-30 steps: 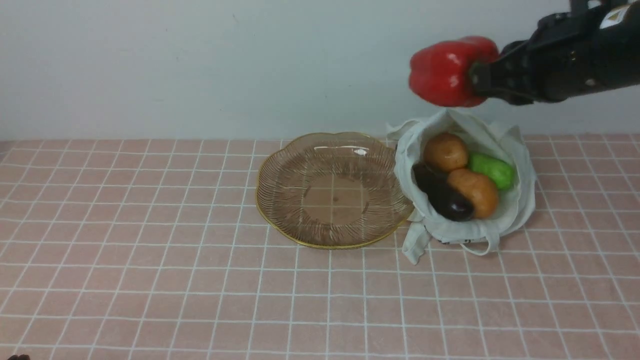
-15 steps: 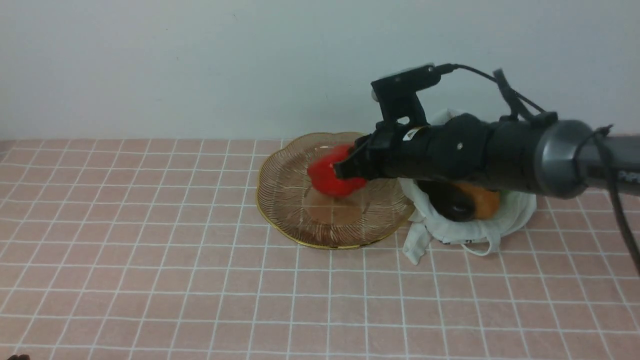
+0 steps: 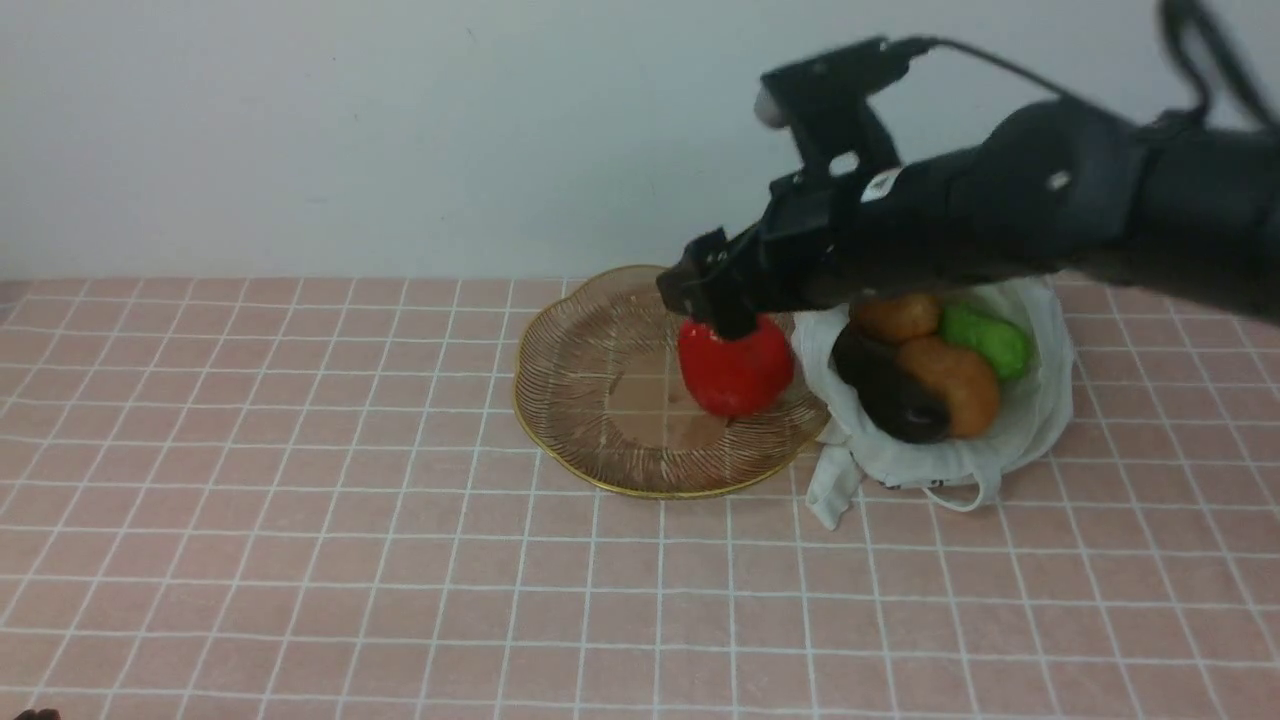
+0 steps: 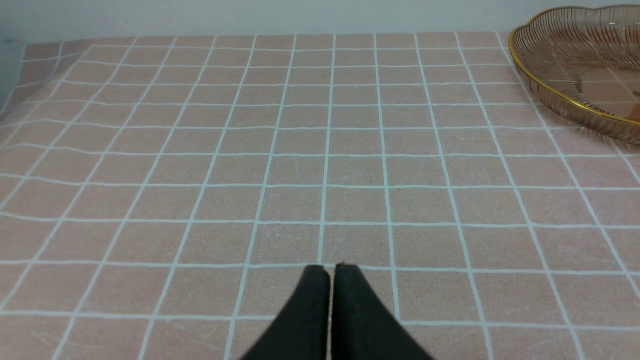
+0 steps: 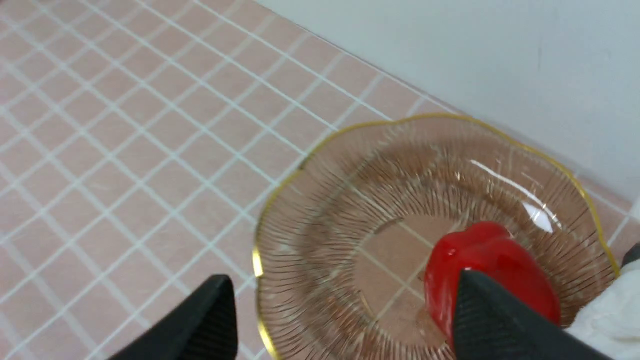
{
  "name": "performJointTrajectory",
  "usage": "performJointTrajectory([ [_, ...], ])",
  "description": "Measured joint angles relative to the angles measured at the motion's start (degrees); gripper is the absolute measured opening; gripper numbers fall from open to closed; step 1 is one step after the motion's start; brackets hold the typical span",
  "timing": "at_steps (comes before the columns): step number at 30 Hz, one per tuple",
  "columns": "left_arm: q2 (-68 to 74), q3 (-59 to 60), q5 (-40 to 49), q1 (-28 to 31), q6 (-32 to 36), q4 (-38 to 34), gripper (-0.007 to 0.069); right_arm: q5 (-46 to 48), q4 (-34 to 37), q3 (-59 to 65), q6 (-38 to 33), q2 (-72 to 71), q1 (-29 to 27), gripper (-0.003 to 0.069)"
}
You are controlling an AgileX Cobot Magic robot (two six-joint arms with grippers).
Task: Take vegetables from bag on pink coffee tablecloth place on plate.
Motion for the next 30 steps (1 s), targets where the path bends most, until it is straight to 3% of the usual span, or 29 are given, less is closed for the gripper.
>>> performJointTrajectory([
  [2,0.0,0.0,0.0,0.0,0.0,0.0,-0.0005,3.6,-1.2,0.0,0.0,-4.0,-0.4,0.0461],
  [3,0.0,0.0,0.0,0.0,0.0,0.0,-0.0005,10.6,-4.0,0.0,0.2,-13.0,-1.2,0.0369],
  [6,0.0,0.0,0.0,0.0,0.0,0.0,-0.0005,17.5,-6.6,0.0,0.8,-20.3,-2.1,0.0283],
  [8,0.0,0.0,0.0,0.0,0.0,0.0,-0.0005,25.1,-9.6,0.0,2.7,-31.1,-2.5,0.0155],
  [12,0.0,0.0,0.0,0.0,0.0,0.0,-0.0005,24.4,-11.8,5.0,4.9,-46.9,-2.6,0.0018],
  [16,0.0,0.0,0.0,0.0,0.0,0.0,-0.0005,7.0,-11.5,25.1,5.5,-65.8,-2.6,-0.0013],
  [22,0.0,0.0,0.0,0.0,0.0,0.0,-0.0005,-11.0,-8.2,51.9,5.5,-78.7,-2.6,-0.0017],
  [27,0.0,0.0,0.0,0.0,0.0,0.0,-0.0005,-23.0,-6.9,59.7,5.5,-82.1,-2.6,-0.0017],
  [30,0.0,0.0,0.0,0.0,0.0,0.0,-0.0005,-25.0,-6.8,61.6,5.5,-82.3,-2.6,-0.0017],
])
